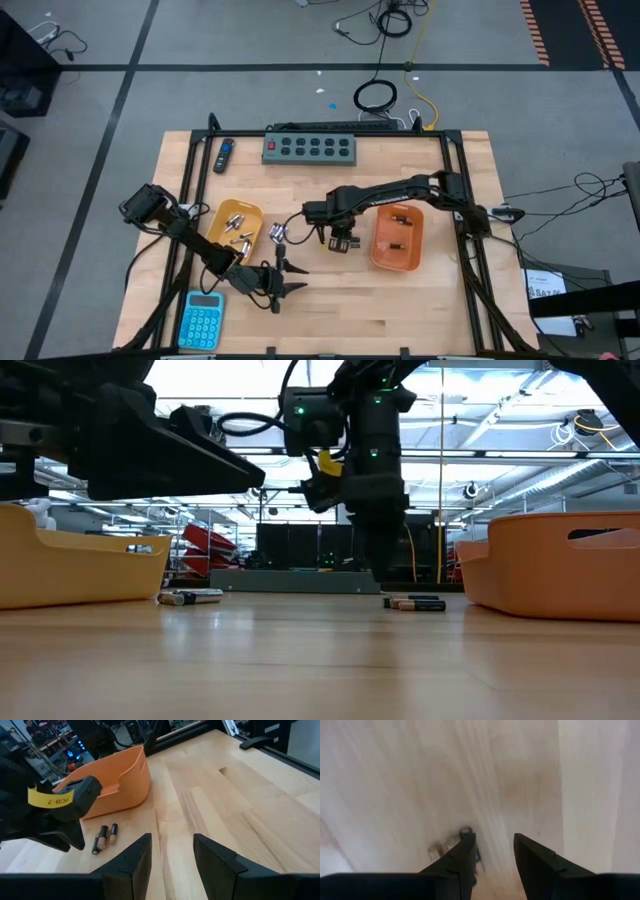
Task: Sort batteries
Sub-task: Put the black battery into the orange bin
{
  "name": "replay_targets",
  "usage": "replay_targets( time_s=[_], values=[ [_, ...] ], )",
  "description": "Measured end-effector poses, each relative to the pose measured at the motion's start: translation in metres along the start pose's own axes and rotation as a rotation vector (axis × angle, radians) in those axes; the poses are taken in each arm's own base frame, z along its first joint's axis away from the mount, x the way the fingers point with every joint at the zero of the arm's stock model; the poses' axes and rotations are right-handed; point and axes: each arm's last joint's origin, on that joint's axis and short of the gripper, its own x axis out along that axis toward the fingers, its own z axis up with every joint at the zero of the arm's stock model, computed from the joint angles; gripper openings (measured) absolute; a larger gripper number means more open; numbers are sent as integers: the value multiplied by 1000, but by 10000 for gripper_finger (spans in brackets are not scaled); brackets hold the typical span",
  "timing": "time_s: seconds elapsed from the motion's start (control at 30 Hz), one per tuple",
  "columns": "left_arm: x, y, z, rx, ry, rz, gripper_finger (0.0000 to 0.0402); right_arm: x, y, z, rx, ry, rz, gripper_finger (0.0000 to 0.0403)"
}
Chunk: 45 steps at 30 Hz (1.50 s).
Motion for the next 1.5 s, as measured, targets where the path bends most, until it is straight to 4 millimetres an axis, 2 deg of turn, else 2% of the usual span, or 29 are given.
replay_targets(
  time_s=[0.33,0.77,1.5],
  values=[
    [0,0,0,-3,0,1,155,0,10,4,26,-56,53,123],
    [0,0,0,-3,2,2,155,20,20,4,41,-3,36,123],
    [0,0,0,-2,3,3,155,24,14,-3,-33,74,-69,123]
  ],
)
